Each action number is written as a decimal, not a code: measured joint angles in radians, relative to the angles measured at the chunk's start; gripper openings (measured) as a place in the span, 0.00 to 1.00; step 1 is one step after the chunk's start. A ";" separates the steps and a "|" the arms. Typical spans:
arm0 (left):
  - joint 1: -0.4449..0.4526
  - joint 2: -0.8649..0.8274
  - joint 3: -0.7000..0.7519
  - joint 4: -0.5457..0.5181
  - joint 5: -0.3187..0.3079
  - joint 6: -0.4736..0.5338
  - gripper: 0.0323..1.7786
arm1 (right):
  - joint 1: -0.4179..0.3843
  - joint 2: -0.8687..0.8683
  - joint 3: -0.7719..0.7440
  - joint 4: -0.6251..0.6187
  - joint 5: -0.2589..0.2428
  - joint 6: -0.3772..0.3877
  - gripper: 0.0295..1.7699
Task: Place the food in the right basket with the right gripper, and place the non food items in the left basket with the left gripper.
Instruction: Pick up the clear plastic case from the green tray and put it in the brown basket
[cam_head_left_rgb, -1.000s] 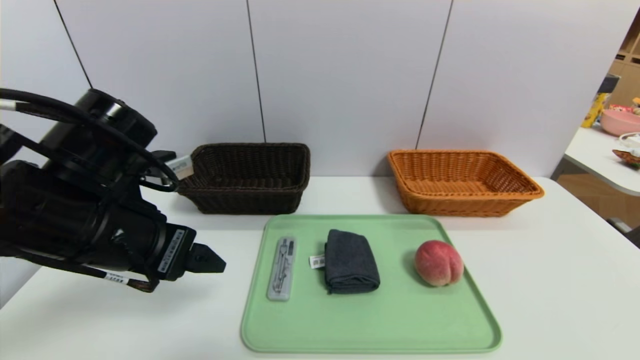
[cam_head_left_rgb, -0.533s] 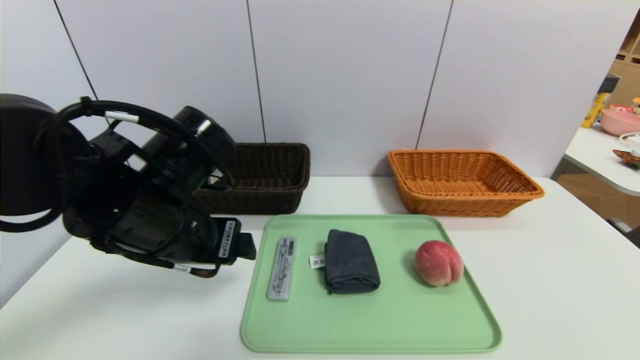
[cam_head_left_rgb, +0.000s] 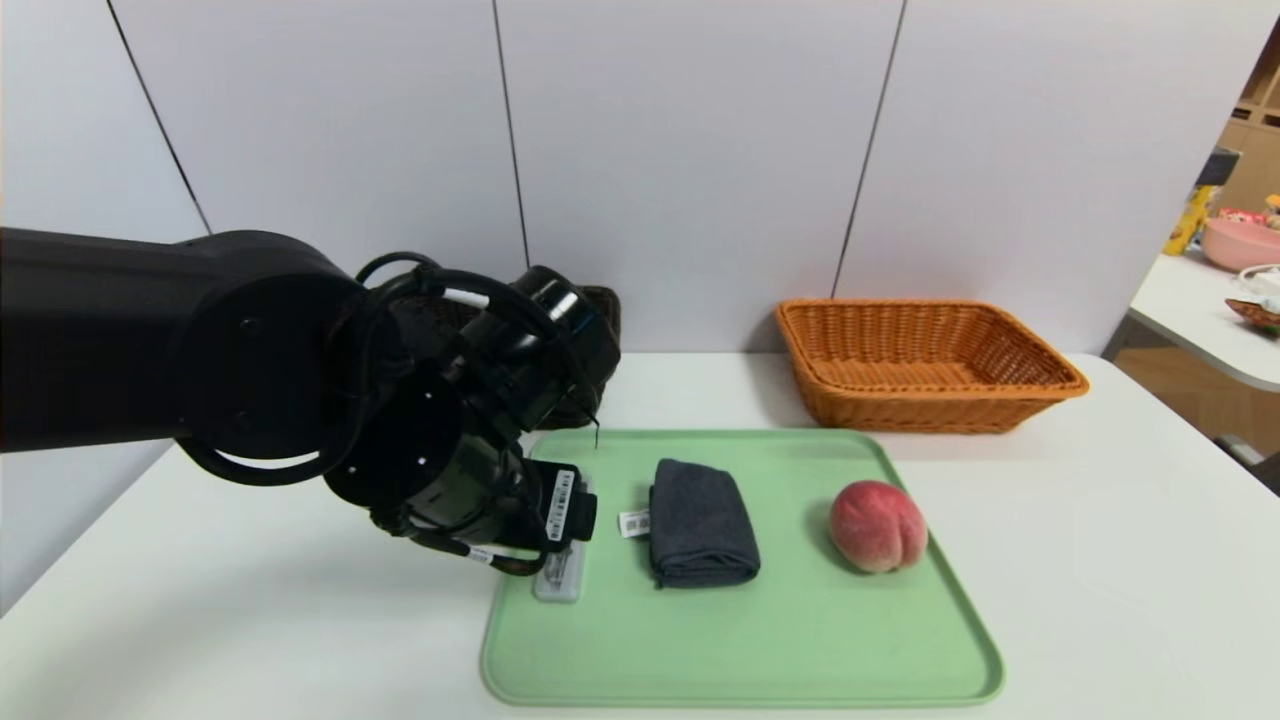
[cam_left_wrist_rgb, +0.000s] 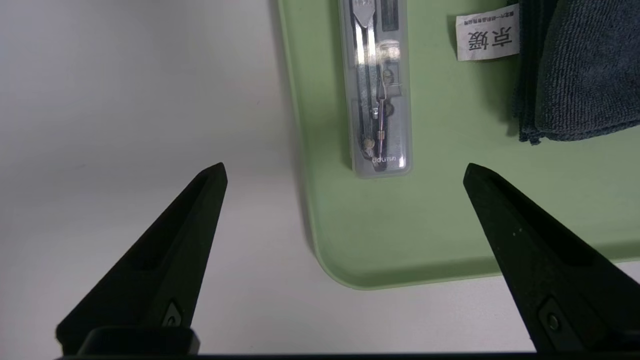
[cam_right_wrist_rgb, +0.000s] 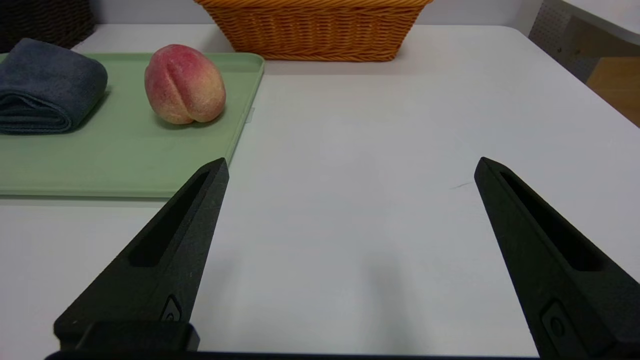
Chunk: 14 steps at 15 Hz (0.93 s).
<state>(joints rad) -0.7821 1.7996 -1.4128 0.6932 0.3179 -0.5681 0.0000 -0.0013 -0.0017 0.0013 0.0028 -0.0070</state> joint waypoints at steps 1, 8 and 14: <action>-0.001 0.014 -0.004 -0.001 0.001 -0.001 0.95 | 0.000 0.000 0.000 0.000 0.000 0.000 0.96; -0.002 0.117 -0.085 -0.002 0.000 -0.004 0.95 | 0.000 0.000 0.000 0.000 0.000 -0.001 0.96; -0.001 0.197 -0.141 -0.005 0.001 -0.008 0.95 | 0.000 0.000 0.000 0.000 0.000 -0.001 0.96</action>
<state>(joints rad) -0.7832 1.9968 -1.5534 0.6879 0.3185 -0.5762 0.0000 -0.0013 -0.0013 0.0017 0.0023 -0.0077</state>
